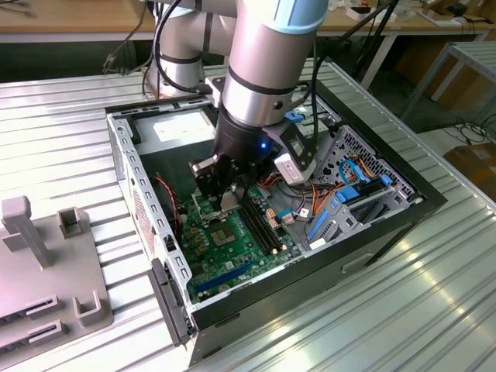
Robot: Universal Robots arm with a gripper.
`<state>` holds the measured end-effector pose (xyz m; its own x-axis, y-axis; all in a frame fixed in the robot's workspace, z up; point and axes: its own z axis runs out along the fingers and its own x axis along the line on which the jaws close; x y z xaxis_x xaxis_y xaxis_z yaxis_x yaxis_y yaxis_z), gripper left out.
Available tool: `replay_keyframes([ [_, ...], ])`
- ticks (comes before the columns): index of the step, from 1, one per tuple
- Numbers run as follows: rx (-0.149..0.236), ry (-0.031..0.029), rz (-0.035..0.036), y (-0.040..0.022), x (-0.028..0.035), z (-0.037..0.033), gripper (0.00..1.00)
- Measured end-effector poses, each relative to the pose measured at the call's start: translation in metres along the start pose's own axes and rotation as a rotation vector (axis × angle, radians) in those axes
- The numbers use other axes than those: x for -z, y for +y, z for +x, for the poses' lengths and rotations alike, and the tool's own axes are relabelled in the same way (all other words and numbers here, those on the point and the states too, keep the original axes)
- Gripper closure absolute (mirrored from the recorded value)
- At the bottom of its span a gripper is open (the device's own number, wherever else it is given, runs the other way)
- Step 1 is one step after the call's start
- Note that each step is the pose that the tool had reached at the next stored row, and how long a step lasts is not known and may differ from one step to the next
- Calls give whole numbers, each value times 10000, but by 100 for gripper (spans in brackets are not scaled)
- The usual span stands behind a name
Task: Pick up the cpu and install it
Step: 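Place the cpu into insertion slot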
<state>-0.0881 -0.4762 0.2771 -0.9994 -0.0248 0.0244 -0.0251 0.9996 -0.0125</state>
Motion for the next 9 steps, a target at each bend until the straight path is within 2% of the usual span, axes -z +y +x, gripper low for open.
replay_keyframes([
  [3,-1,-1,-4,3,-57,-1,53],
  [9,-1,0,-16,3,-64,-1,53],
])
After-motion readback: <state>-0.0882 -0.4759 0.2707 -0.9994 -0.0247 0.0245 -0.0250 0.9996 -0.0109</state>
